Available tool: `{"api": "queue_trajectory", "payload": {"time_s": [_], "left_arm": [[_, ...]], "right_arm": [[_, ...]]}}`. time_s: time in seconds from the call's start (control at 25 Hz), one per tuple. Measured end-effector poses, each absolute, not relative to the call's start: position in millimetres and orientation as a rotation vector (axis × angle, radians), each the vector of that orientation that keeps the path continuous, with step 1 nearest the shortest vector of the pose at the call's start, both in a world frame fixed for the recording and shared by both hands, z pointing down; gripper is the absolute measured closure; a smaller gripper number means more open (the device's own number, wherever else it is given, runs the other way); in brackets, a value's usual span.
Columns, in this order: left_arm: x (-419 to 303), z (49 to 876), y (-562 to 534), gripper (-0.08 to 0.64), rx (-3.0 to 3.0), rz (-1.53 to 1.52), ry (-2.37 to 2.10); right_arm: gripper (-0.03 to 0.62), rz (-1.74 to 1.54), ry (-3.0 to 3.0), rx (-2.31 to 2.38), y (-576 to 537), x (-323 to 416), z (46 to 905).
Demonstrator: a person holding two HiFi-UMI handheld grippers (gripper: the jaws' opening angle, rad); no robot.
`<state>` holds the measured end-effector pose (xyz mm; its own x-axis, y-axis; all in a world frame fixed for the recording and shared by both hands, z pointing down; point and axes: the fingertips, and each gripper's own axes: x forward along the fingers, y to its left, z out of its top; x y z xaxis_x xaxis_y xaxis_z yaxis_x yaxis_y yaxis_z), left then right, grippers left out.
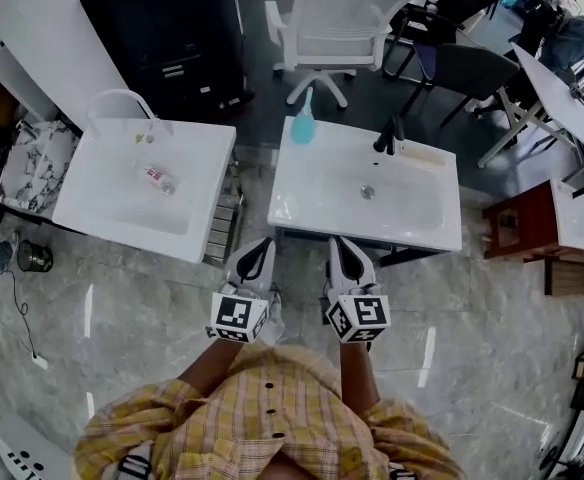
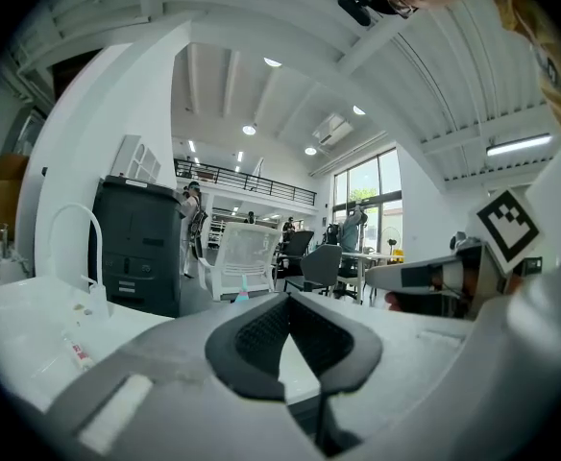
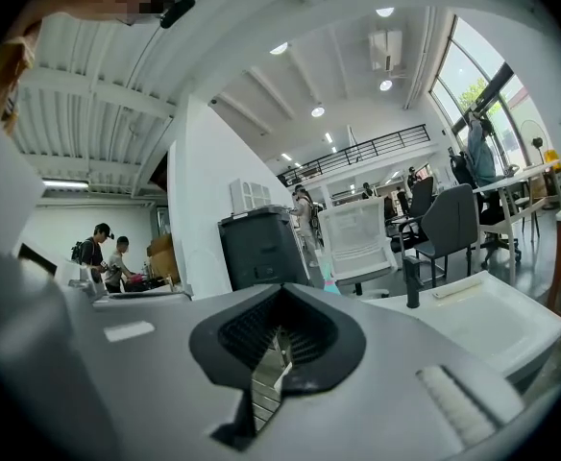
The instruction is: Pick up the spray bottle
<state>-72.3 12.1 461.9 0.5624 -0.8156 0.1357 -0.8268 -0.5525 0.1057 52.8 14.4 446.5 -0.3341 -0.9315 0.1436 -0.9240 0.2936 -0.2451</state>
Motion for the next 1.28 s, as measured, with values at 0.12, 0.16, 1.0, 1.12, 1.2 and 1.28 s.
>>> {"api": "queue_trajectory", "payload": {"time_s": [0.12,0.16,1.0,1.12,1.2,1.28], "left_arm": [[-72.8,461.0,-12.9,0.561,2.651,0.11,-1.374],[-75.0,461.5,-19.9,0.561,2.65,0.11,-1.373],[-67.4,479.3,-102.5,0.561,2.624,0.163,-1.373],[-63.4,482.5,-120.0,0.561,2.611,0.168,-1.394],[-60.6,485.1,-134.0,0.561,2.602,0.174,-1.406],[-57.5,486.9,-149.1,0.561,2.593,0.18,-1.415]], "right_arm": [[0.594,-0.441,2.491,-1.818,-8.4,52.1,444.1],[0.594,-0.44,2.487,-1.826,-14.0,51.6,443.9],[0.593,-0.472,2.496,-1.866,-100.3,55.3,462.3],[0.594,-0.481,2.517,-1.855,-119.2,57.9,466.9],[0.594,-0.488,2.532,-1.847,-134.6,59.5,470.5],[0.594,-0.495,2.543,-1.844,-152.3,61.8,473.8]]}}
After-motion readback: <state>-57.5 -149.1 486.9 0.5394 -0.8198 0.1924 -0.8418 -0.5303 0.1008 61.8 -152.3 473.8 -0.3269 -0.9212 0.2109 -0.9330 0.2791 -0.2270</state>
